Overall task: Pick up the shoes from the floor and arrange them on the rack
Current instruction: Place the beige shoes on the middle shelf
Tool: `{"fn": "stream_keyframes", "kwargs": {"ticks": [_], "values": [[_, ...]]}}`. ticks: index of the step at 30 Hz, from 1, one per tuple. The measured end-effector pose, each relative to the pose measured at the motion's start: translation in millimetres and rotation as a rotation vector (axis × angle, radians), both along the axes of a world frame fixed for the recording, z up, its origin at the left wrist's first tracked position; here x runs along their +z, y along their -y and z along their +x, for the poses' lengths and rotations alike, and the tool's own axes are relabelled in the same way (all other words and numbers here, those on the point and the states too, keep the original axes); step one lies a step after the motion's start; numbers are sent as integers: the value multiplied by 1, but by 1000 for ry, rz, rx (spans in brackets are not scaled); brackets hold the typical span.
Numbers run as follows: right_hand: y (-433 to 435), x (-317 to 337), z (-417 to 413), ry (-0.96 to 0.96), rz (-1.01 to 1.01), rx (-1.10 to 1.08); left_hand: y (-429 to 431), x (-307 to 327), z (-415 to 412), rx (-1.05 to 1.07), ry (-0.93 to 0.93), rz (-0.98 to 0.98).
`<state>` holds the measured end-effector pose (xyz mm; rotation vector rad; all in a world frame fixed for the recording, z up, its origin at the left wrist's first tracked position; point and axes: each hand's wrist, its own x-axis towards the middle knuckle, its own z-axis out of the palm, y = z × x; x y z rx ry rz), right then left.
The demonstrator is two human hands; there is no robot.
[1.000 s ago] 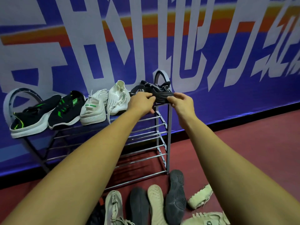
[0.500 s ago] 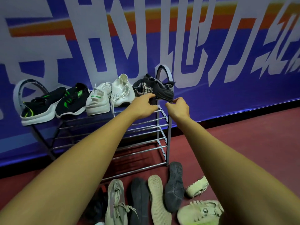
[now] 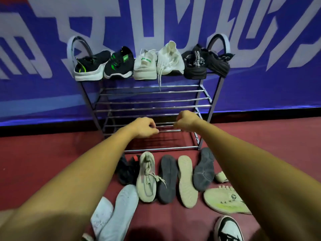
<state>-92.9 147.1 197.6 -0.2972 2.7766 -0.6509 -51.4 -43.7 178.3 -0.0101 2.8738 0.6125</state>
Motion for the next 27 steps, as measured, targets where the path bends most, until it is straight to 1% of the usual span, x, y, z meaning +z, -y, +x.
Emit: {"fn": "stream_keyframes", "kwargs": {"ticks": [2, 5, 11, 14, 16, 20, 22, 24, 27], "values": [[19, -15, 6, 9, 26, 74, 7, -26, 8, -18, 77, -38], [31, -42, 10, 43, 97, 121, 17, -64, 17, -9, 141, -47], [36, -95, 15, 154, 227, 159, 31, -113, 22, 15, 237, -43], [46, -125, 16, 199, 234, 161, 38, -139, 23, 30, 311, -36], [54, -145, 20, 232, 218, 168, 42, -161, 25, 52, 374, -9], [57, -188, 31, 343, 154, 146, 42, -212, 33, 158, 451, 110], [56, -214, 35, 429, 79, 84, 38, -234, 38, 236, 481, 126], [58, -238, 36, 486, -16, -5, 35, -255, 41, 334, 472, 141], [70, -261, 31, 499, -80, -59, 40, -273, 39, 434, 400, 87]]}}
